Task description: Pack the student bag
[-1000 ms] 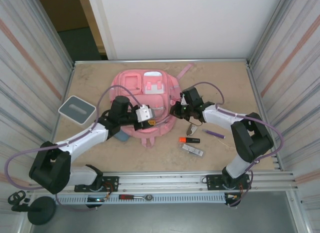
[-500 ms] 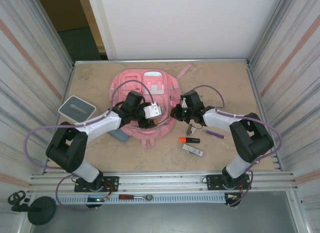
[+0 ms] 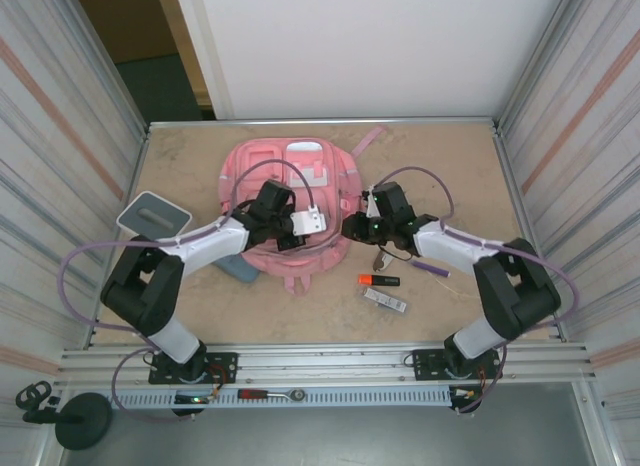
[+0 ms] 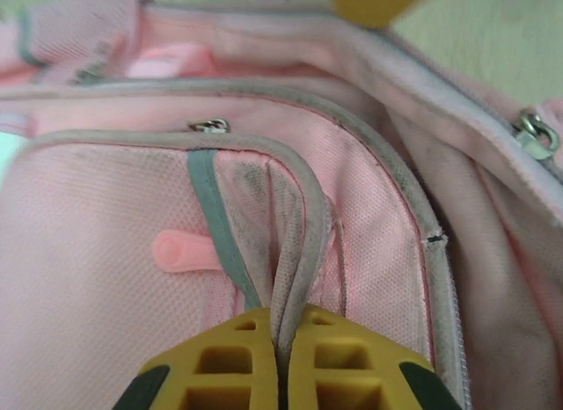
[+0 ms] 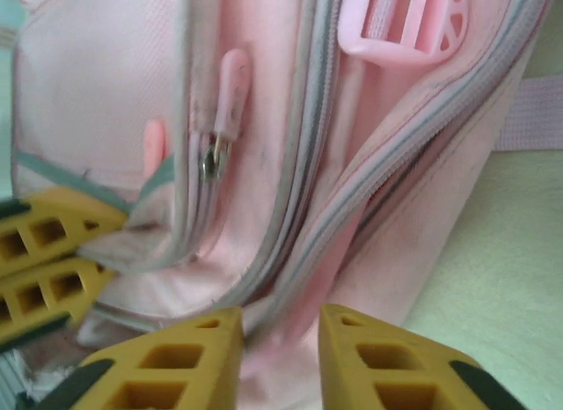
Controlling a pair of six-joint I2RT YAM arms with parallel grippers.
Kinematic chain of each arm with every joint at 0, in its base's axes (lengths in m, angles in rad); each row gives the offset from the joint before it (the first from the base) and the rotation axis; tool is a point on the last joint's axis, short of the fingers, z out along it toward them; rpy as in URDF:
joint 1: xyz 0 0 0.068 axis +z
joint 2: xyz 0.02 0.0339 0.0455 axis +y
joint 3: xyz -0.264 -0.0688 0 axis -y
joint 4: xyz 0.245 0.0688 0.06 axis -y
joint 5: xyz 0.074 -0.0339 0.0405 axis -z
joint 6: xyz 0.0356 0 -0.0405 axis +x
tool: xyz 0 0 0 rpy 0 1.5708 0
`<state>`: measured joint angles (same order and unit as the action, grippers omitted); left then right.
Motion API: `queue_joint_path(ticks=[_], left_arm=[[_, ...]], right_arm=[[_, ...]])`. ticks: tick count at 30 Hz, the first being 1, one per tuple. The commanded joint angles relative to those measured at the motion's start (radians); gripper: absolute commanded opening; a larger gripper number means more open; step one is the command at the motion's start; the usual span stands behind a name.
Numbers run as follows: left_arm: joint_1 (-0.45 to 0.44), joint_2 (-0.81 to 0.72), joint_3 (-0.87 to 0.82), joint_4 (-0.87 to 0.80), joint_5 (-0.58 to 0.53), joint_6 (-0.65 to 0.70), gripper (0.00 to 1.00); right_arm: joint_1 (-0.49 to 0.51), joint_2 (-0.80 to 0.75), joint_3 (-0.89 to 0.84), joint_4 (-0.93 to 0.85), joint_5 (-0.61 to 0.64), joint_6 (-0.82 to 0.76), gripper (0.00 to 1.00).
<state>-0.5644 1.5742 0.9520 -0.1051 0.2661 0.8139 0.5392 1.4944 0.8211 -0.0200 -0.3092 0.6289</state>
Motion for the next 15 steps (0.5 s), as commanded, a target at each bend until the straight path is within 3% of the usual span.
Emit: queue_joint_path(ticks=[1,4,8,15], left_arm=[[0.095,-0.175,-0.058,0.189,0.261,-0.161,0.0],[0.144,-0.251,-0.09,0.283,0.381,-0.243,0.0],[0.165,-0.262,-0.077,0.282,0.419,-0.266,0.0],[0.179,-0.27,-0.071,0.329,0.442,-0.335,0.0]], right_arm=[[0.058,-0.14,-0.044,-0.069,0.071,-0.233,0.37],[0.098,-0.208,-0.077,-0.051,0.065,-0.336,0.48],[0.113,-0.218,-0.082,0.011,-0.032,-0.376,0.56],[0.146,-0.182,-0.087,0.09,-0.127,-0.405,0.59]])
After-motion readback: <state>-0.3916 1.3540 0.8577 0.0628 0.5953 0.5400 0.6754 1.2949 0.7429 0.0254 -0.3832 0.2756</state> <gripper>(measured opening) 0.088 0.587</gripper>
